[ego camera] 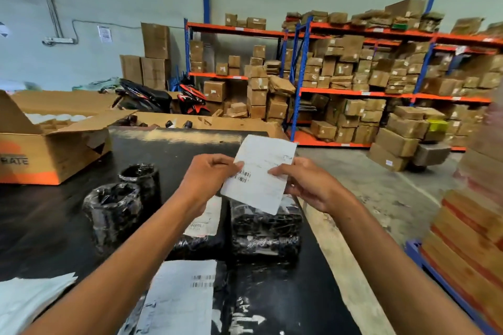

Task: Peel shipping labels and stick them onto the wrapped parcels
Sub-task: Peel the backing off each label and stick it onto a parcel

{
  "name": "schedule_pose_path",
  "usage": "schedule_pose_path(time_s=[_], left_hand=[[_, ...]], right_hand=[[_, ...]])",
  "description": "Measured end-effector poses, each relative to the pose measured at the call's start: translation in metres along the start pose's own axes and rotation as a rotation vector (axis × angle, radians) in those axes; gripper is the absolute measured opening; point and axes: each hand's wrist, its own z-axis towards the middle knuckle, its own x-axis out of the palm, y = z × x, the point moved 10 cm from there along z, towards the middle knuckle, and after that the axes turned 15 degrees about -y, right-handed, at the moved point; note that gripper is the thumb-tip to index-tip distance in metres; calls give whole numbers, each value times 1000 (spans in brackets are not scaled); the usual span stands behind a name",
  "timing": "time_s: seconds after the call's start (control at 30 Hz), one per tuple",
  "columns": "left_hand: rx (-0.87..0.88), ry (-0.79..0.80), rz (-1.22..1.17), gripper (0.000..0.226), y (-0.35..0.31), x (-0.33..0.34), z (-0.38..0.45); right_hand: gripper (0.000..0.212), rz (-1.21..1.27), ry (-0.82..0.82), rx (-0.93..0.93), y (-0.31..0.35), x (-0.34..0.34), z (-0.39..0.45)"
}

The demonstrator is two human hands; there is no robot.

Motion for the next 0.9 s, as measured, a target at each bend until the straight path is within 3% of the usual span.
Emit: schedule_pose_path(time_s=[0.1, 0.17, 0.33, 0.5, 0.73, 0.9], left_hand=[[19, -107, 8, 7, 10, 8, 17], [-26, -149, 42, 8, 25, 14, 30], [-134, -97, 134, 16, 65, 37, 46], [-201, -72, 248, 8, 85, 45, 53], [-195, -69, 363, 21, 92, 49, 62], [-203, -33, 348, 12, 94, 52, 61]], right_hand=[[32, -119, 70, 50, -9, -4, 22], [41, -149, 11, 64, -14, -16, 41], [57, -196, -60, 85, -35, -37, 76], [68, -293, -64, 103, -58, -40, 92], [66, -341, -50, 114, -78, -42, 106], [62, -315, -48, 112, -80, -45, 105]])
